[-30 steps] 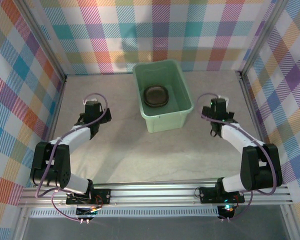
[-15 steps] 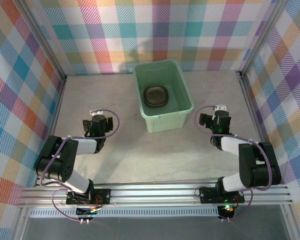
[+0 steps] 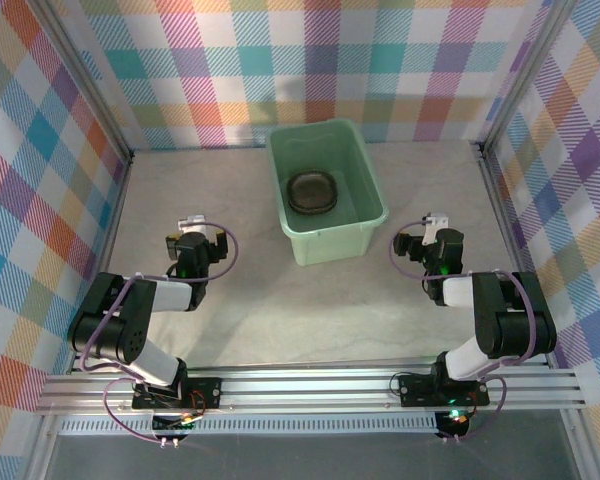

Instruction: Place the plates into the plastic bin on the countertop

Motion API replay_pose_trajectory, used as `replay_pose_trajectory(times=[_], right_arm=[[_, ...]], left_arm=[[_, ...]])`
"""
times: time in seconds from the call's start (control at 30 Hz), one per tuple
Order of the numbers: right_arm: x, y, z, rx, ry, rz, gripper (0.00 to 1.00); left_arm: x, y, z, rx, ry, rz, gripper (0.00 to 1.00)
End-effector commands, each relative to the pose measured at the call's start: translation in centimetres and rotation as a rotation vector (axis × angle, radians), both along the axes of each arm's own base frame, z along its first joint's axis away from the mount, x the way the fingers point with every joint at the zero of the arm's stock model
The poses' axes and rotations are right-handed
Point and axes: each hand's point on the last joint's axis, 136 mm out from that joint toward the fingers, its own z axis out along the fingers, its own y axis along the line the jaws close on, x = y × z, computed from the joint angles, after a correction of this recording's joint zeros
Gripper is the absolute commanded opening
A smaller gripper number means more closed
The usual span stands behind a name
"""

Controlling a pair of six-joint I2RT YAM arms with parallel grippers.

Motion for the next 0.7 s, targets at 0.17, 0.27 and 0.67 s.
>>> replay_pose_trajectory(times=[0.17,0.27,0.67], right_arm=[[0.74,0.58,1.31,0.011,-0.049,0.04,0.99],[0.73,0.57,1.26,0.011,-0.047,0.04,0.99],[0.84,0.56,1.2,0.014,-0.041,0.043,0.99]], left_arm=[[0.78,-0.02,-0.18,-0.112,-0.024,-0.069,1.0],[0.67,-0.25,-0.49,-0.111,-0.025,-0.084,1.0],[0.72,-0.21,-0.45,-0.11,-0.031,-0.083,1.0]])
